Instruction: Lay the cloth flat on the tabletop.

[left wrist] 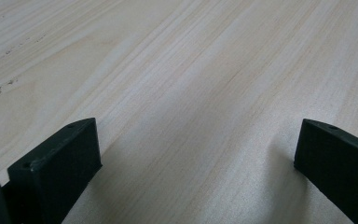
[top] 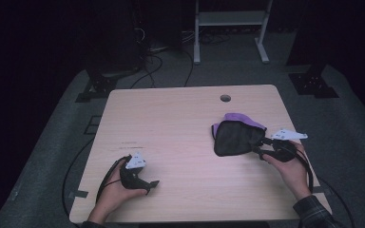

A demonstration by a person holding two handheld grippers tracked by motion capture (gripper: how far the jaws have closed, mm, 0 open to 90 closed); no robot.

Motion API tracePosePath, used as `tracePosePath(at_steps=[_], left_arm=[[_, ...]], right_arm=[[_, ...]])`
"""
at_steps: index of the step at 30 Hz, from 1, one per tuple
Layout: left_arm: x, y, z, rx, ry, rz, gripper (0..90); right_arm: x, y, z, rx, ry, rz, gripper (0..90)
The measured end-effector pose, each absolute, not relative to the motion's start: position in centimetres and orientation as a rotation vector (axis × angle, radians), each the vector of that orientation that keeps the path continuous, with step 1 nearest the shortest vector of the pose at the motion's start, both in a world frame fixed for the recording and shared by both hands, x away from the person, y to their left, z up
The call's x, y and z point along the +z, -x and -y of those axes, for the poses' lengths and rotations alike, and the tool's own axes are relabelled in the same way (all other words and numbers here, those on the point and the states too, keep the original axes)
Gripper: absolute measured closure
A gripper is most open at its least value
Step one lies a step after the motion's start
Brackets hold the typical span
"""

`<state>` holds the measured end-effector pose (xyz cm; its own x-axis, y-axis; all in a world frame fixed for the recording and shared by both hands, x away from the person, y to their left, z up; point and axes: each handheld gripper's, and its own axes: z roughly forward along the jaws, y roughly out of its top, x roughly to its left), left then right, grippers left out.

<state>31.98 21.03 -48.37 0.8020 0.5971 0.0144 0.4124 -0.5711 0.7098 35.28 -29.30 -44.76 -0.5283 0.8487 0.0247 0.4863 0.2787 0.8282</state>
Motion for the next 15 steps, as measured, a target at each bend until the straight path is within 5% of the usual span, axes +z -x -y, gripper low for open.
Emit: tracePosePath(at_steps=[5, 10, 15], left_arm=[[-48.4, -32.0, -21.0, 0.328, -2.258, -0.741, 0.0], [-48.4, -32.0, -21.0, 0.329, -2.255, -0.74, 0.0], [-48.4, -32.0, -21.0, 0.329, -2.255, -0.74, 0.0]], right_arm=[[-45.1, -36.6, 28.5, 1.107, -1.205, -2.153, 47.3], [-45.0, -37.8, 28.5, 1.087, -1.224, -2.179, 78.8], [-44.0, -38.0, 29.0, 1.139, -1.244, -2.167, 81.9]])
